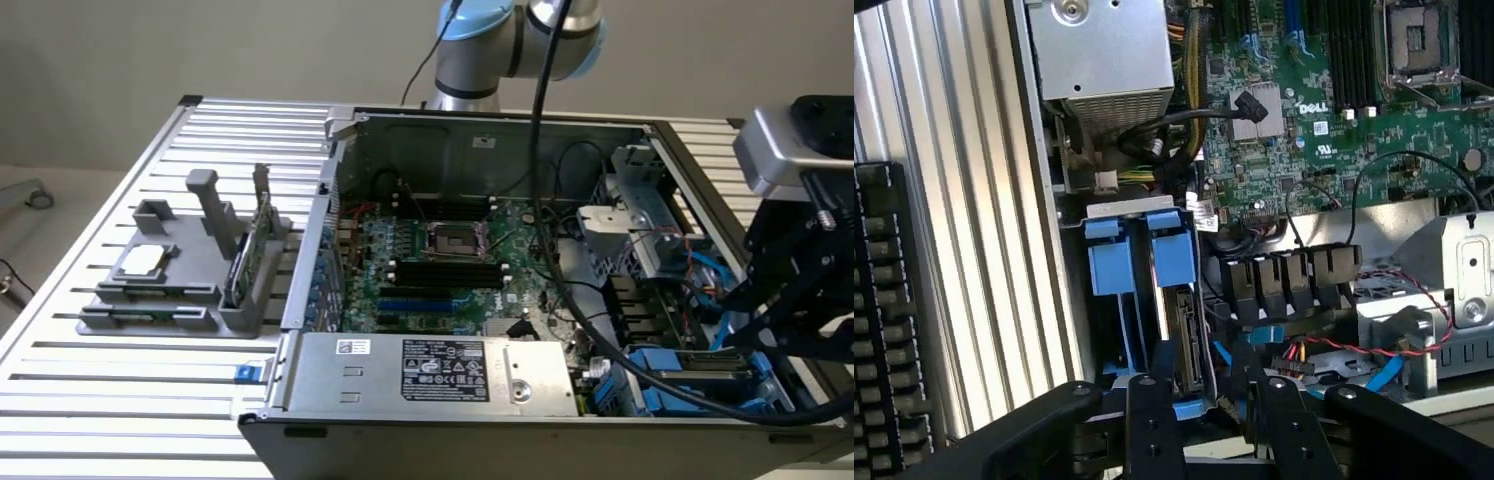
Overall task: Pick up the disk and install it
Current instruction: 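Insert the first disk wire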
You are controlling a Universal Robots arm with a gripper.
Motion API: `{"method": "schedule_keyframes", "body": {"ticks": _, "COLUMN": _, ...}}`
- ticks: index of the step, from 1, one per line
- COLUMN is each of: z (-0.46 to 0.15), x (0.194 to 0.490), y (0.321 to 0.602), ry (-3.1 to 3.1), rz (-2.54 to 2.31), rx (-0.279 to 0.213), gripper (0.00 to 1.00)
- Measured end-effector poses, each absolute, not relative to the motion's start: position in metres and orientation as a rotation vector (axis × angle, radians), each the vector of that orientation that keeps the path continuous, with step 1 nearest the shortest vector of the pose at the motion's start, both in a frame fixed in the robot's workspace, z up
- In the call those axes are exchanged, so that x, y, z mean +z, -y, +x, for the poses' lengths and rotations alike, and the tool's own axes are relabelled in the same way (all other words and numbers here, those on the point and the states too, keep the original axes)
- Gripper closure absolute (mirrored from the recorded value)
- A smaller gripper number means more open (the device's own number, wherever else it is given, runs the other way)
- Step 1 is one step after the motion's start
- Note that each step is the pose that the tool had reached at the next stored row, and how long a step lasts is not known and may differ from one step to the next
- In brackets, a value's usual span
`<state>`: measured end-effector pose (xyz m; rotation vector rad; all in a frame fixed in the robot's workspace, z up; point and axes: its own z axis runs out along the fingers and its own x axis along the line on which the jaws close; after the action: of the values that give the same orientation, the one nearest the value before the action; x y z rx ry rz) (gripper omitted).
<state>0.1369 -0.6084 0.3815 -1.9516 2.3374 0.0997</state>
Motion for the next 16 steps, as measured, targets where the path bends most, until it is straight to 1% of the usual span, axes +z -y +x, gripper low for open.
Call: {"method": "schedule_keyframes", "body": {"ticks": 16, "z": 0.1369, "x": 0.381, "y": 0.6084, "ry": -2.589, "rz": -1.587, "rx": 0.077, "gripper": 0.63}}
